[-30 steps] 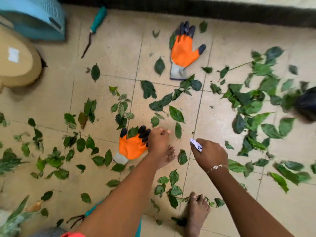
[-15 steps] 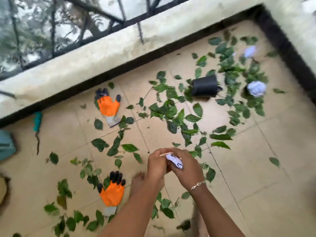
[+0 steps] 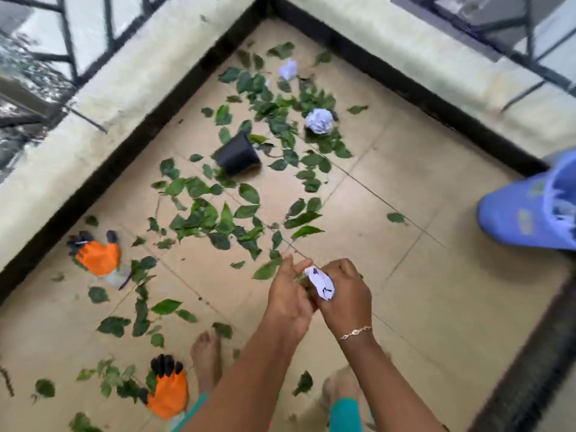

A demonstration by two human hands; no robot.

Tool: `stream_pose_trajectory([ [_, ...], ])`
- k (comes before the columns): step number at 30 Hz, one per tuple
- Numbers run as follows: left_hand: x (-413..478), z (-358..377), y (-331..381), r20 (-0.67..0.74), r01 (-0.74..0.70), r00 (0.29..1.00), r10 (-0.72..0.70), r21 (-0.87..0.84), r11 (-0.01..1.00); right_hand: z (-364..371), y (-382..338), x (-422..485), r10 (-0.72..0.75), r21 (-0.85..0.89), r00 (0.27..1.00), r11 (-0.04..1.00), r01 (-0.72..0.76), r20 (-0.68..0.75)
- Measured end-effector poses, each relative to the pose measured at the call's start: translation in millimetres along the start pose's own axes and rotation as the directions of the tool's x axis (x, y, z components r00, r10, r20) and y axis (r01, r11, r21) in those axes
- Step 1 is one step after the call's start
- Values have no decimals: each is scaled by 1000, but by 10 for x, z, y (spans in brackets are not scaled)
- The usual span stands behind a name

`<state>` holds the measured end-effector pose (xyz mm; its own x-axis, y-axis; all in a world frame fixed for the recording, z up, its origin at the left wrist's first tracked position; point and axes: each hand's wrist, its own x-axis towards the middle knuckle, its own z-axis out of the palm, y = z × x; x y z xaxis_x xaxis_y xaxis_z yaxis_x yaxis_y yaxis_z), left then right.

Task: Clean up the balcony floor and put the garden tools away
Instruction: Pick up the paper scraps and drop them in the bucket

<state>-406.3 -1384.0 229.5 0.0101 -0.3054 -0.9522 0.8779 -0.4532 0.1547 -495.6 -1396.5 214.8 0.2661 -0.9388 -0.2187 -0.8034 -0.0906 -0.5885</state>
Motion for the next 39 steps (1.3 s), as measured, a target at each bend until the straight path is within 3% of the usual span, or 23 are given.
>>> stream_pose_trajectory([
  [10, -31, 1696, -1456, 186, 0, 981, -59, 301, 954, -1482, 1641, -15, 257, 212, 954, 952, -222, -157],
  [14, -71, 2265, -1838, 255, -11, 960, -119, 456, 890, -1974, 2006, 31, 510, 397, 847, 816, -420, -150],
  [17, -23, 2643, -2028, 284, -12, 944, -167, 536, 844, -2297, 2270, 165, 673, 498, 725, 684, -534, -146],
  [20, 88, 3051, -2067, 264, 4, 946, -187, 570, 822, -2544, 2605, 395, 770, 630, 619, 559, -539, -153],
  [24, 314, 3555, -2022, 219, -10, 961, -167, 632, 775, -2822, 3112, 811, 882, 738, 469, 338, -585, -32],
  [31, 733, 4171, -1897, 271, -120, 951, -147, 764, 634, -3383, 3600, 1584, 912, 876, 366, 15, -482, 187],
  [35, 932, 4372, -1867, 242, -124, 961, -134, 808, 576, -3486, 3821, 1713, 886, 863, 395, -12, -506, 244],
  [37, 987, 4412, -1880, 242, -126, 960, -138, 820, 559, -3483, 3932, 1706, 916, 887, 351, -12, -461, 196],
  [39, 1019, 4426, -1862, 243, -132, 960, -140, 832, 539, -3443, 3978, 1674, 935, 893, 335, 52, -447, 113],
])
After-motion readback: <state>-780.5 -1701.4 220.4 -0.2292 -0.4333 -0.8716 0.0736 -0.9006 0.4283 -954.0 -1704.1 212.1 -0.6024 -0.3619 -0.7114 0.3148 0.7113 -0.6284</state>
